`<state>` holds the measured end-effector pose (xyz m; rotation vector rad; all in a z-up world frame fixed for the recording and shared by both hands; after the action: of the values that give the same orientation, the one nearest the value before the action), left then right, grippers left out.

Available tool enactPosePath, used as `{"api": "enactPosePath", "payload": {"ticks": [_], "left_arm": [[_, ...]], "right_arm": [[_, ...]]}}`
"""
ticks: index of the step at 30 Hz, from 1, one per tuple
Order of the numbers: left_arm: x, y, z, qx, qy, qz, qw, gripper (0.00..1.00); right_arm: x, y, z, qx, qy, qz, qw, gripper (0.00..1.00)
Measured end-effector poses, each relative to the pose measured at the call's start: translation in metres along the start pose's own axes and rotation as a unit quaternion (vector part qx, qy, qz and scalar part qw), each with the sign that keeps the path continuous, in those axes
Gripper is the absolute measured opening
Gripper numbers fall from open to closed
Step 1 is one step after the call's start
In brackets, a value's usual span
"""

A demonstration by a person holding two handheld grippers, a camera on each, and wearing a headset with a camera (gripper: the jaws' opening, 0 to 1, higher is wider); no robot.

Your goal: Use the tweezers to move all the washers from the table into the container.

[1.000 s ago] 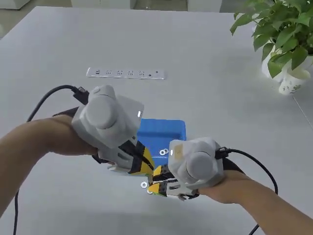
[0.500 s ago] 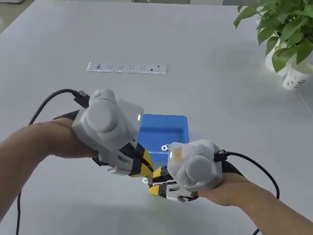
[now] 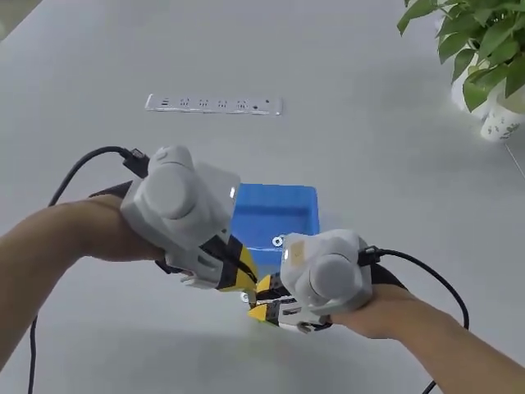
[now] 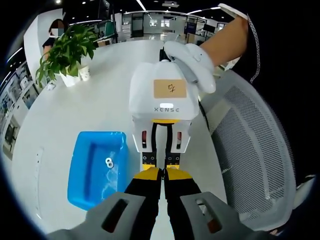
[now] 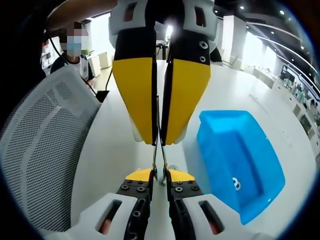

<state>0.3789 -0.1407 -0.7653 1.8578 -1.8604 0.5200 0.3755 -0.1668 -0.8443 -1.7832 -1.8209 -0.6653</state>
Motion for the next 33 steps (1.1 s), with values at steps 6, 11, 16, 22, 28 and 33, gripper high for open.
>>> {"api": "enactPosePath", "payload": {"ticks": [6, 11, 16, 22, 28, 33], "left_arm": [[-0.0006, -0.0002, 0.0004, 0.001, 0.004, -0.004, 1.0000, 0.06], [-0.0002, 0.0004, 0.0007, -0.001, 0.005, -0.004, 1.0000, 0.06], [0.0000, 0.0005, 0.0008, -0.001, 0.004, -0.004, 1.0000, 0.06], [0.0001, 0.0007, 0.0009, -0.001, 0.003, -0.004, 1.0000, 0.06], [0.0003, -0.0004, 0.0011, -0.002, 0.002, -0.004, 1.0000, 0.06], [0.0005, -0.0004, 0.0015, -0.003, 0.002, -0.004, 1.0000, 0.06]], "right_arm": [[-0.0010, 0.0003, 0.0006, 0.001, 0.001, 0.002, 1.0000, 0.13], [-0.0017, -0.0002, 0.0012, 0.001, 0.001, 0.004, 1.0000, 0.13], [-0.0028, 0.0001, 0.0018, -0.001, -0.003, 0.002, 1.0000, 0.12], [-0.0030, 0.0004, 0.0021, 0.000, -0.003, 0.004, 1.0000, 0.11], [-0.0032, 0.0010, 0.0019, 0.000, -0.004, 0.012, 0.9999, 0.10], [-0.0034, 0.0008, 0.0019, -0.002, -0.003, 0.016, 0.9999, 0.10]]}}
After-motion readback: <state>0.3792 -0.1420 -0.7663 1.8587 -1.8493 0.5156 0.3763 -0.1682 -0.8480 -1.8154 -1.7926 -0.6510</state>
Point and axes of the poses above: the centre of the closed fingertips' face, and the gripper's own axes: z roughly forward along the fingers, y roughly to its right, x roughly out of its top, the point moved 4 cm from there along -z, roughly backward along the fingers, and after that the axes turned 5 degrees about -y, right-handed, at the moved point
